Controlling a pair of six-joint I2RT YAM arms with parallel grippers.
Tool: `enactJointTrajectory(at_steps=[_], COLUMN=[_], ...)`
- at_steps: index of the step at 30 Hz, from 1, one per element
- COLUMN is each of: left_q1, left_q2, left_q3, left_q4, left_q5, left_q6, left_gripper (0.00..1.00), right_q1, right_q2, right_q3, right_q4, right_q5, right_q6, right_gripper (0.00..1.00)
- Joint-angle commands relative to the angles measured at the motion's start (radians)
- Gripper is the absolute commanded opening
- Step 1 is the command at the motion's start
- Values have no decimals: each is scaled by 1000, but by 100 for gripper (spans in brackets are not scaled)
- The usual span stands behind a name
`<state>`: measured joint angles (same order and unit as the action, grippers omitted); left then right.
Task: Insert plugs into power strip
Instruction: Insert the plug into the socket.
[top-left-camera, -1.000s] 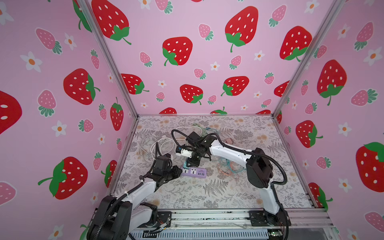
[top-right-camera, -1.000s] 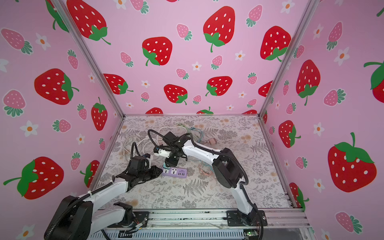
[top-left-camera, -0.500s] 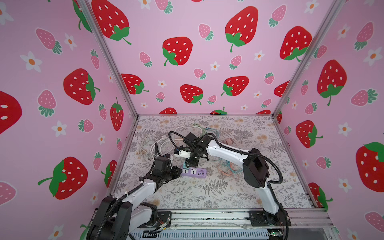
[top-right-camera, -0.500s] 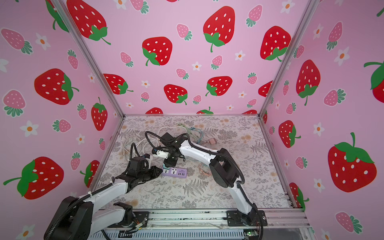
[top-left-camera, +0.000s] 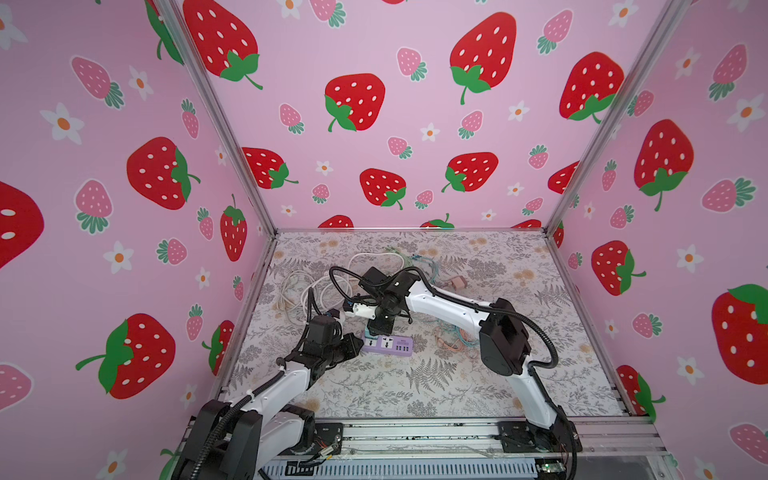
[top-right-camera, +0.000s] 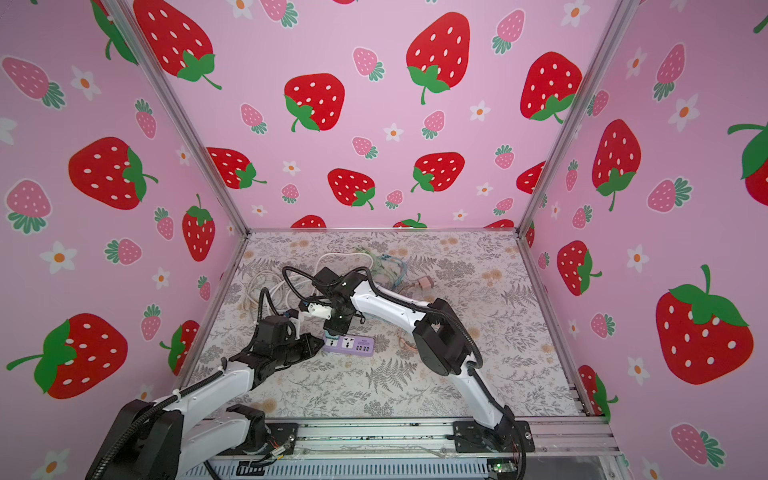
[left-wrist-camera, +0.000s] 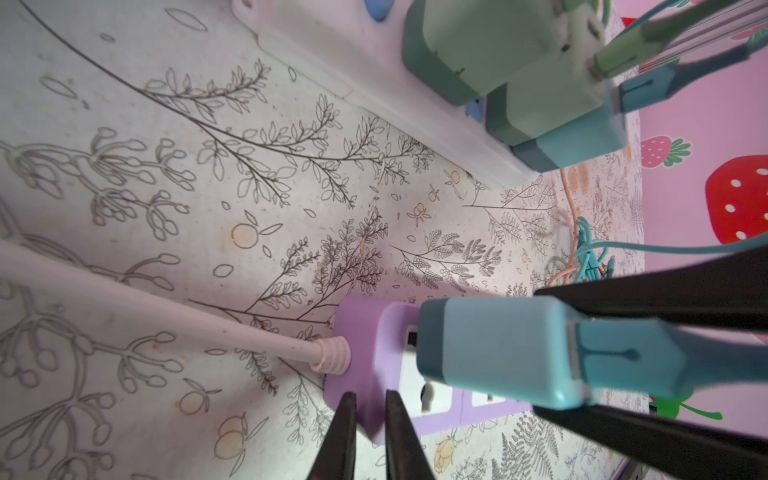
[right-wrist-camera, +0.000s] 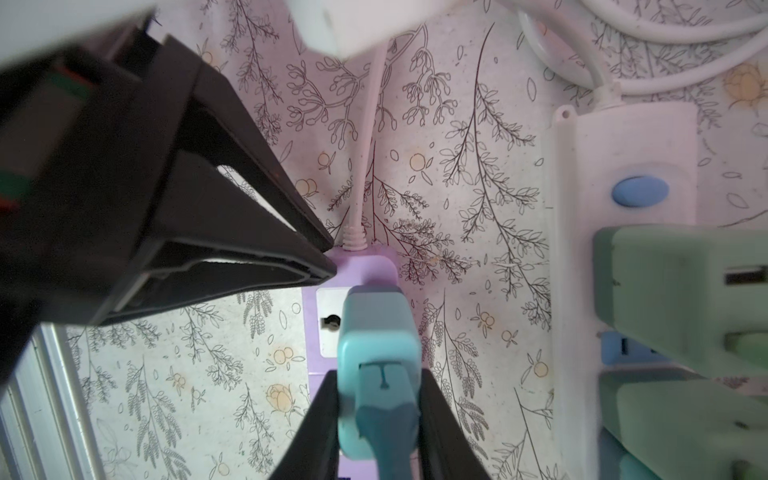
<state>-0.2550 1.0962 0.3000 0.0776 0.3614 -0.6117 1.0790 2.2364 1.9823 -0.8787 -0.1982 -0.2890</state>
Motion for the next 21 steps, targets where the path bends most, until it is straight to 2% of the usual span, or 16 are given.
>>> enactJointTrajectory(at_steps=[1,21], left_q1=[3,14], left_q2=[-16,-97], left_q3=[-19,-19], left_q4=[-11,-48], left_q5=[-3,4], left_q6=[-10,-15], left_gripper=[17,16], right_q1=[11,18], right_q2=[43,81], right_q3=[11,-99], right_q4=[-44,-28], right_q5=[41,123], right_q6=[-18,2], right_gripper=[0,0])
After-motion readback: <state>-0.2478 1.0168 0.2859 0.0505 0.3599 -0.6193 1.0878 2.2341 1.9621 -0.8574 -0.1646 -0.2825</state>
